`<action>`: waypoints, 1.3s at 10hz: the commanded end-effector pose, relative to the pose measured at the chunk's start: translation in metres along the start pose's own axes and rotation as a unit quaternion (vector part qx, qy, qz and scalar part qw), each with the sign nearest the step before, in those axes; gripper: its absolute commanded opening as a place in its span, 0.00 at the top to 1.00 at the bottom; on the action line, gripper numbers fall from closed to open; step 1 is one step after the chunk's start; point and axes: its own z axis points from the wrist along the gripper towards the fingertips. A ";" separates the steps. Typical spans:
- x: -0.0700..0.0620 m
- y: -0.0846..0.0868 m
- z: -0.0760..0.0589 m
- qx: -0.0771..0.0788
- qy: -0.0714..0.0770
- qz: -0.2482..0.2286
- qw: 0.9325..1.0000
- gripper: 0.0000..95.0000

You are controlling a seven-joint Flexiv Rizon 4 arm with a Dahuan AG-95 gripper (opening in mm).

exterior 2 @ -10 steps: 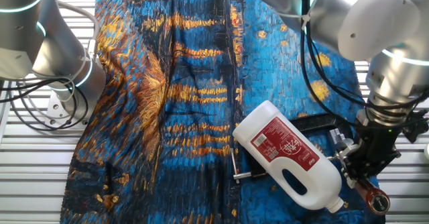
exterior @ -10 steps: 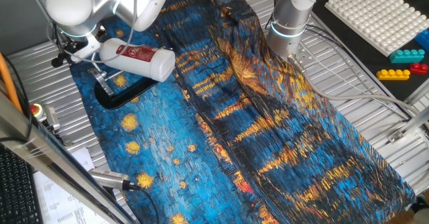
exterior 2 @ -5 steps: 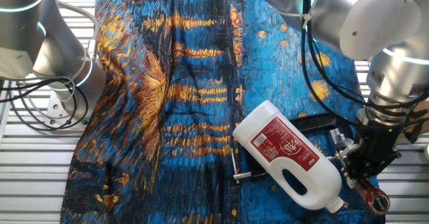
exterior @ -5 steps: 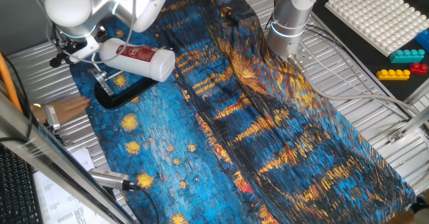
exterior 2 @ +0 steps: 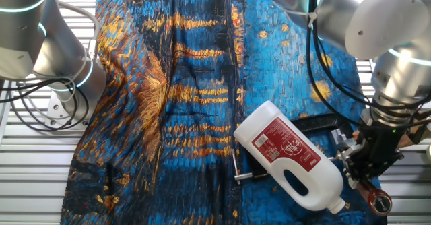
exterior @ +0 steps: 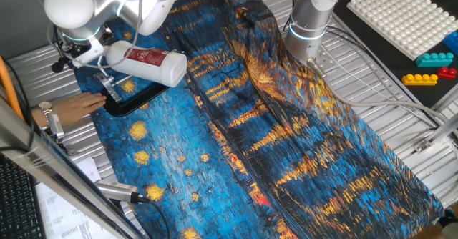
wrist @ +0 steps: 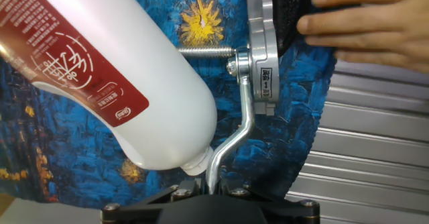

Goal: Push down the lever

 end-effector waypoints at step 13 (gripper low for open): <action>-0.010 0.001 -0.013 0.018 0.041 -0.029 0.999 1.00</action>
